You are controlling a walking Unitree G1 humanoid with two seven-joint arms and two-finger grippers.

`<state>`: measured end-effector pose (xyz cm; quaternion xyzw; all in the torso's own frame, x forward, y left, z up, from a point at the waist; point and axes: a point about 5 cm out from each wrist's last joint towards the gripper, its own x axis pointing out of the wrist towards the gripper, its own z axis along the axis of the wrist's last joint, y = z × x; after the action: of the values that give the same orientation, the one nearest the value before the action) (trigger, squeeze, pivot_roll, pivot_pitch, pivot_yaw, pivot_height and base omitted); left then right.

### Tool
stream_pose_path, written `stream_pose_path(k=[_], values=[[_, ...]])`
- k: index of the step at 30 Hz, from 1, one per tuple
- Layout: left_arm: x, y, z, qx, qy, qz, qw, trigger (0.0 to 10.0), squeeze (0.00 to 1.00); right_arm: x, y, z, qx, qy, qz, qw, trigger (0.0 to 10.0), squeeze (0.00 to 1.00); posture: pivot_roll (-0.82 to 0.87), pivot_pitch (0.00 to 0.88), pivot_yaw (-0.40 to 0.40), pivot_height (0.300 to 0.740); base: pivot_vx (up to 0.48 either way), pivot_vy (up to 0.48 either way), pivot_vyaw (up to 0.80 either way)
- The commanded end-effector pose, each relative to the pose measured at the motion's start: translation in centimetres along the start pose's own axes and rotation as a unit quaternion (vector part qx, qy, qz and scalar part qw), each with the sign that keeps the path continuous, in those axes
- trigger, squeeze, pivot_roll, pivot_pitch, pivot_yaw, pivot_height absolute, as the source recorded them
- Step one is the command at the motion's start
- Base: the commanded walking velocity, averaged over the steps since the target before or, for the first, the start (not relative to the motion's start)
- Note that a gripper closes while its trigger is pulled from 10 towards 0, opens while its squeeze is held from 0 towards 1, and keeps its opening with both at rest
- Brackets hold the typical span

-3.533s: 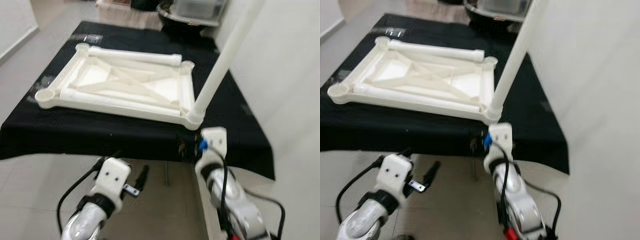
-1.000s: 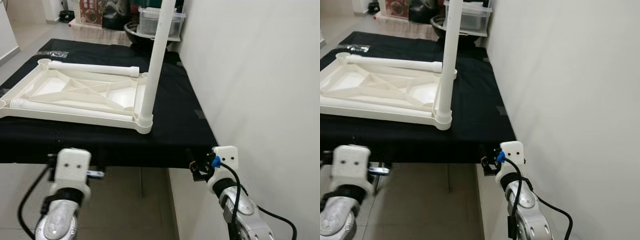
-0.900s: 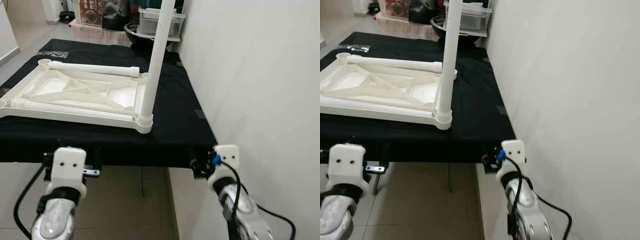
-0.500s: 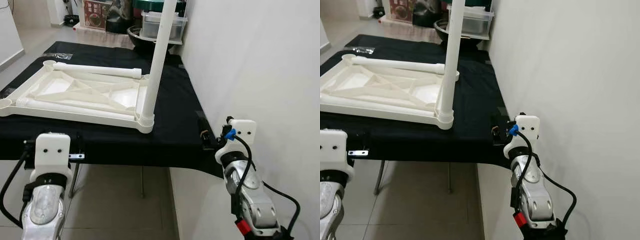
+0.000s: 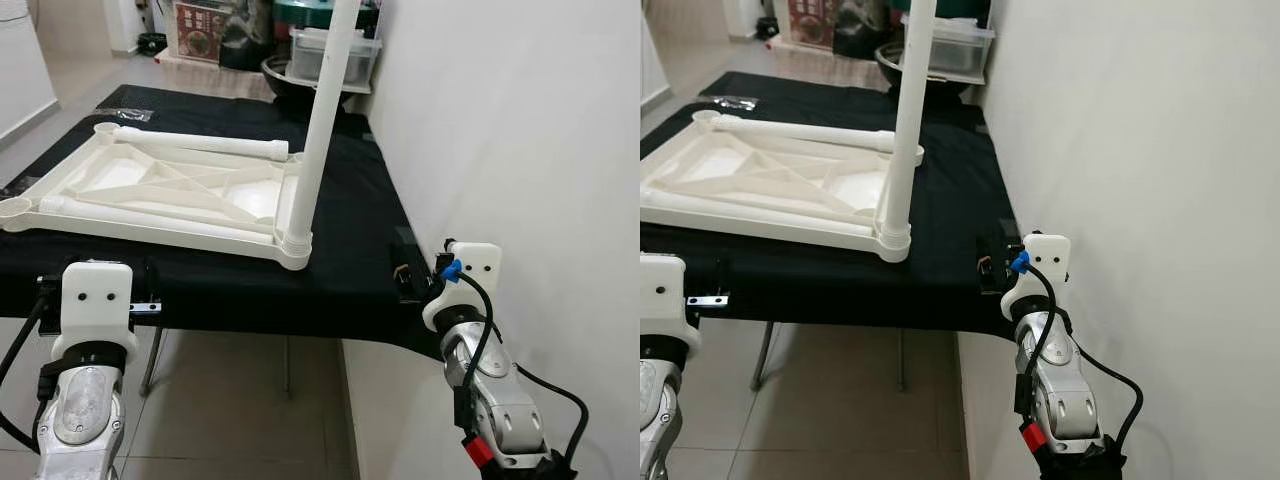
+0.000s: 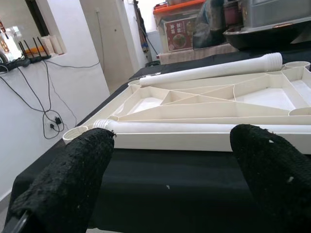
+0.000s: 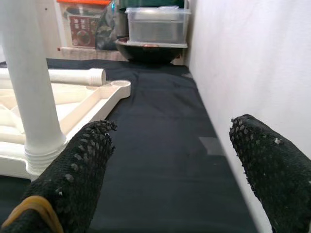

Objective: Building children table

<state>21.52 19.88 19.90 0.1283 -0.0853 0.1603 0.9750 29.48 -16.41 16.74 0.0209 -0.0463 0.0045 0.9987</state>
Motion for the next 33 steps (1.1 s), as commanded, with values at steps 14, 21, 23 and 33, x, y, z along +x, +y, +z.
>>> stream_pose_path(k=[14, 21, 23, 33], values=[[-1.2, -2.1, -1.2, -0.008, 0.032, -0.047, 0.998, 10.0, 0.0, -1.2, 0.5, -1.9, -0.005, 0.028, 0.006, 1.0, 10.0, 0.0, 0.1, 0.046, -0.132, 0.74, -0.265, 0.0, 0.0], [-1.0, -1.8, -1.2, 0.002, 0.029, -0.039, 0.999, 10.0, 0.0, -0.9, 0.5, -1.7, -0.008, 0.024, 0.01, 1.0, 10.0, 0.0, 0.11, 0.042, -0.137, 0.74, -0.118, 0.0, 0.0], [-1.0, -1.8, -1.2, 0.002, 0.028, -0.037, 0.999, 10.0, 0.0, -0.9, 0.5, -1.7, -0.009, 0.023, 0.01, 1.0, 10.0, 0.0, 0.11, 0.042, -0.137, 0.74, 0.0, 0.0, 0.0], [-0.8, -1.4, -0.9, 0.002, 0.024, -0.027, 0.999, 10.0, 0.0, -0.9, 0.5, -1.6, -0.012, 0.022, 0.01, 1.0, 10.0, 0.0, 0.1, 0.047, -0.136, 0.74, 0.0, 0.0, 0.0]])
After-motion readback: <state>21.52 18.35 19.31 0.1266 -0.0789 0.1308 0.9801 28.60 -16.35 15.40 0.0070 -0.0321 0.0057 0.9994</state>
